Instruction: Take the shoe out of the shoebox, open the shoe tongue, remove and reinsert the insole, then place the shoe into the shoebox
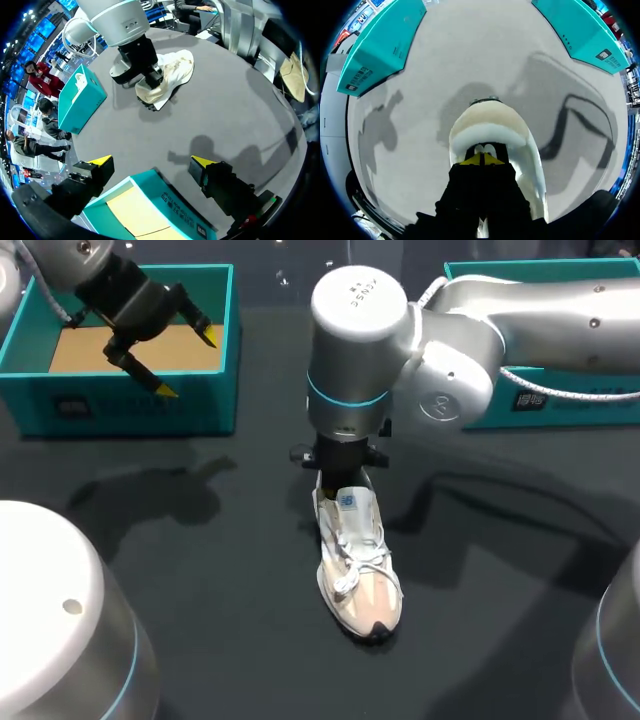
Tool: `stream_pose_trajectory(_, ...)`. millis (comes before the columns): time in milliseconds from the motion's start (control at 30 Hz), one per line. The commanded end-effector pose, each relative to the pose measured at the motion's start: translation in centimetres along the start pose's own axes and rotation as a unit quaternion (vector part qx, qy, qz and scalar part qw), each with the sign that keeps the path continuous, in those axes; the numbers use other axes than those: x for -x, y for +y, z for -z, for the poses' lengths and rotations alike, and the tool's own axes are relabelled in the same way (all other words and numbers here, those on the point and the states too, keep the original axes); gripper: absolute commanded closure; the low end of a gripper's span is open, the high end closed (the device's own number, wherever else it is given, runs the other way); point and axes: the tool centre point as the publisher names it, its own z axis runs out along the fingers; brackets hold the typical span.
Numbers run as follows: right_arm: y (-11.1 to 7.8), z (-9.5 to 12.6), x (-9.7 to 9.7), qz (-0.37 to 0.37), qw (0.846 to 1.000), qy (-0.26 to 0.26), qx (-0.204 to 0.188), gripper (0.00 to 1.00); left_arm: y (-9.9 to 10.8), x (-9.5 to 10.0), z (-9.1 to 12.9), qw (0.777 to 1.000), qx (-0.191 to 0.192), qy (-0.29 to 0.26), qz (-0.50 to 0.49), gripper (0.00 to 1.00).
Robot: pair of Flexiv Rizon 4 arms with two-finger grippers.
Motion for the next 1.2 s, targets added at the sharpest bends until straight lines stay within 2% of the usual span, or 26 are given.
stream_pose_trajectory(33,0.1,-1.6,0.2,0.002,1.0,0.015,-0.006,1.0,0.0,0.0,0.0,1.0,0.001,0.001,0.0,0.0)
stream_pose_trajectory(100,0.0,-1.3,0.2,0.002,1.0,0.016,-0.006,1.0,0.0,0.0,0.0,1.0,0.001,0.001,0.0,0.0)
stream_pose_trajectory(367,0.0,2.0,-0.1,-0.008,1.0,0.014,0.008,1.0,0.0,0.0,0.0,1.0,0.001,0.001,0.0,0.0)
stream_pose_trajectory(533,0.1,2.5,-0.5,-0.001,0.998,0.055,-0.002,1.0,0.0,0.0,0.0,1.0,0.001,0.001,0.0,0.0)
stream_pose_trajectory(667,0.5,1.5,-0.6,0.012,0.996,0.078,-0.032,1.0,0.0,0.0,0.0,1.0,0.001,0.001,0.0,0.0)
stream_pose_trajectory(867,0.5,0.2,-0.6,0.022,0.993,0.1,-0.054,1.0,0.0,0.0,0.0,1.0,0.001,0.001,0.0,0.0)
stream_pose_trajectory(1067,0.2,-0.5,-1.2,0.025,0.992,0.11,-0.058,1.0,0.0,0.0,0.0,1.0,0.001,0.001,0.0,0.0)
stream_pose_trajectory(1133,0.0,-0.9,-1.6,0.034,0.993,0.105,-0.048,1.0,0.0,0.0,0.0,1.0,0.001,0.001,0.0,0.0)
stream_pose_trajectory(1200,0.0,-1.6,-1.9,0.027,0.995,0.075,-0.066,1.0,0.0,0.0,0.0,1.0,0.001,0.001,0.0,0.0)
